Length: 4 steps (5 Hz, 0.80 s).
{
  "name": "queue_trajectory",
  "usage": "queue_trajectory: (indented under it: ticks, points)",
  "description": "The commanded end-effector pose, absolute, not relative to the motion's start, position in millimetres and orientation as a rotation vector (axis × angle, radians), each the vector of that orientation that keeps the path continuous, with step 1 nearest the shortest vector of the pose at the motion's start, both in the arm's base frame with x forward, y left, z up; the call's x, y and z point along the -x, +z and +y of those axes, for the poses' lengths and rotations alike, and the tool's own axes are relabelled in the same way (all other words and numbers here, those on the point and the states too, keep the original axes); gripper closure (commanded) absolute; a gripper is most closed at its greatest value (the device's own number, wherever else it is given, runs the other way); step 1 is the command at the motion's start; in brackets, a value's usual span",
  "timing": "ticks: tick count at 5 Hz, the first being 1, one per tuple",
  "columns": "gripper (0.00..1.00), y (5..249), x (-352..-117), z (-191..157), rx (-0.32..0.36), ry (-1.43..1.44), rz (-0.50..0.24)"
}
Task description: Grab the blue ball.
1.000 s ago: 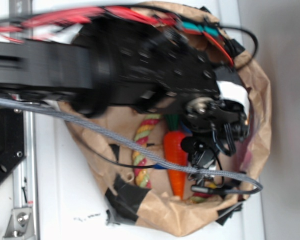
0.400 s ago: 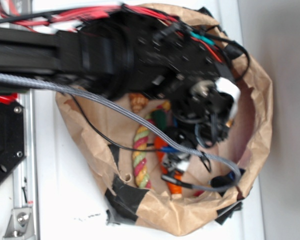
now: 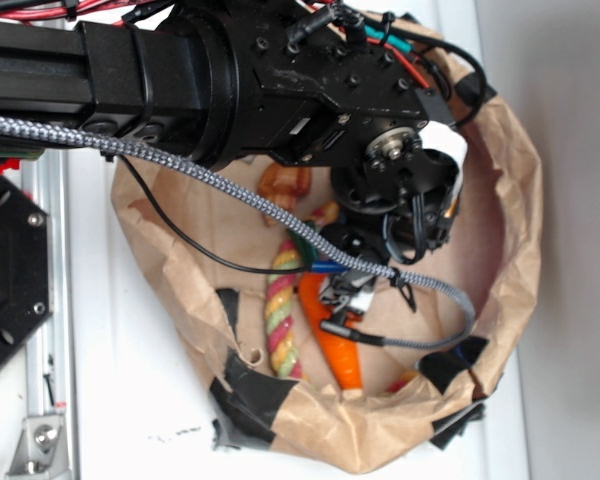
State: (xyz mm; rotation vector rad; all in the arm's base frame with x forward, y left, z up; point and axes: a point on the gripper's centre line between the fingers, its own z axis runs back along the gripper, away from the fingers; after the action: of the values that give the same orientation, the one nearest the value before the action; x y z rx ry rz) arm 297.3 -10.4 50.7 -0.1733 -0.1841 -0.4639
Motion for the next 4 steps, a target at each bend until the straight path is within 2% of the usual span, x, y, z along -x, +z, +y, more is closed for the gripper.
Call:
queue_trajectory:
  ticks: [1, 3, 4]
  points:
    - [0.00, 52, -297, 10, 0.091, -0.371, -0.184]
    - [0.00, 34, -285, 41, -0.109, -0.364, -0.073]
    - [1.00, 26, -279, 46, -0.125, -0.313, -0.040]
